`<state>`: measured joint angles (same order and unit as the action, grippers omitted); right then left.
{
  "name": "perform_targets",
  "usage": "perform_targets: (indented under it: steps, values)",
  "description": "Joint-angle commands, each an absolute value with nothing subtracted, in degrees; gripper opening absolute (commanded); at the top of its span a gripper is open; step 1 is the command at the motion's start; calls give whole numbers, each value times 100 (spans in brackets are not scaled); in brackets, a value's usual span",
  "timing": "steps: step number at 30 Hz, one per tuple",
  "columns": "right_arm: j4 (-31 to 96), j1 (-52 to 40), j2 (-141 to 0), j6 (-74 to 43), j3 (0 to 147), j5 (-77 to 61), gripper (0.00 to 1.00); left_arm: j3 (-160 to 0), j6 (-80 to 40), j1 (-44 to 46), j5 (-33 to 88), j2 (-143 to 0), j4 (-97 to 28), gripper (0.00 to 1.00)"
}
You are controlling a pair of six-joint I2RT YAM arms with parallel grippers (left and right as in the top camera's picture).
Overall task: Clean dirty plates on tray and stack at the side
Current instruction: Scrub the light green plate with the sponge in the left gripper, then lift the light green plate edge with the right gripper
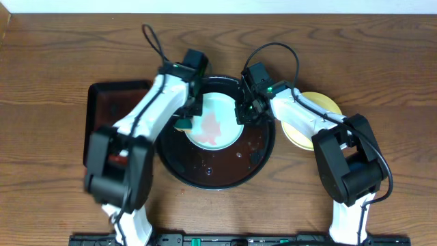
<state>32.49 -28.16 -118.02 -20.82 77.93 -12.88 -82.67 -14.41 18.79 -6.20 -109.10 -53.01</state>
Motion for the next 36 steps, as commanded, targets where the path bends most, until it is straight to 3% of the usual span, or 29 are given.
perform_targets:
  steps: [1,9,20,36]
  values:
    - [3441,-2860,-11983,-2091,7642,-1007,1,-8477,-1533,1800,-661,-10221,-5605,7]
    - [4143,-2873,-11098,-1817,7714,-950,1,-8361,-1533,1791,-663,-10232,-5806,8]
    - [5070,-3658,-9636,-1962,7714,2436,1,-8093,-1535,1791,-663,-10322,-5537,8]
    - [5127,-5487,-9041,-2141,7714,7282,1,-8084,-1535,1791,-661,-10322,-5520,8]
